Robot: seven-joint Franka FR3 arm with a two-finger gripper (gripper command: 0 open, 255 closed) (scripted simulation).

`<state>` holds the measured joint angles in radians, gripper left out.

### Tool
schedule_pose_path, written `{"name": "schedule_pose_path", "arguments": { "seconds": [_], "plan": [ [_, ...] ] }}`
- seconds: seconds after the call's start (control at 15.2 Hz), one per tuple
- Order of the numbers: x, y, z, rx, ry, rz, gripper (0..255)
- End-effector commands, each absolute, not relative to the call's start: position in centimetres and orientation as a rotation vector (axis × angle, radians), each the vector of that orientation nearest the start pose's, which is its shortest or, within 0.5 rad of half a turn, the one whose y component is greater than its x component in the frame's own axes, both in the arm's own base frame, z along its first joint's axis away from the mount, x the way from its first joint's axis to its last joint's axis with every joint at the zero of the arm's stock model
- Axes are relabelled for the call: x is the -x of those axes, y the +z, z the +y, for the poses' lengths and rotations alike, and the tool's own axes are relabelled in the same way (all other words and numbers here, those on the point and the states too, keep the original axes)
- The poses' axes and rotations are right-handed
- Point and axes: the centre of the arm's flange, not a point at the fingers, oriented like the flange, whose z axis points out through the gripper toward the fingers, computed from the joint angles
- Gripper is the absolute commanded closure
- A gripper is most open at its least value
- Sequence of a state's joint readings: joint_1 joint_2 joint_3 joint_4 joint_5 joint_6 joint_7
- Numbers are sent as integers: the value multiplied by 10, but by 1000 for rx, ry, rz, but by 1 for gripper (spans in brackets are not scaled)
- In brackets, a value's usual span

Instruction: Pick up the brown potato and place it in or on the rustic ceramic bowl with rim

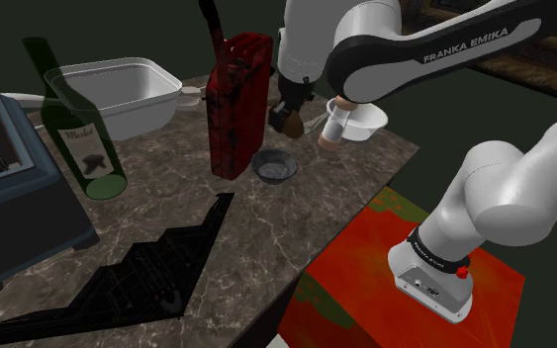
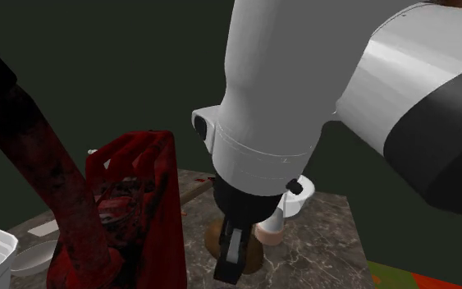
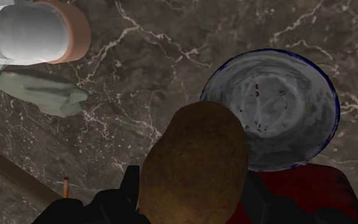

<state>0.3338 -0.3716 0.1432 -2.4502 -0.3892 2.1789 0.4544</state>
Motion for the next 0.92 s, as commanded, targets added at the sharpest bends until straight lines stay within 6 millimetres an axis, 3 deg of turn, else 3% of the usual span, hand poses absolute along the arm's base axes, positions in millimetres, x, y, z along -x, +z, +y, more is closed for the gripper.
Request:
{"name": "schedule_pose_path", "arguments": {
  "seconds": [0.0, 0.13, 0.86],
  "plan": [
    [-387, 446, 213, 3393, -432, -381, 255],
    [-380, 447, 232, 3393, -432, -381, 255],
    [-380, 389, 232, 3393, -432, -381, 255]
  ]
}}
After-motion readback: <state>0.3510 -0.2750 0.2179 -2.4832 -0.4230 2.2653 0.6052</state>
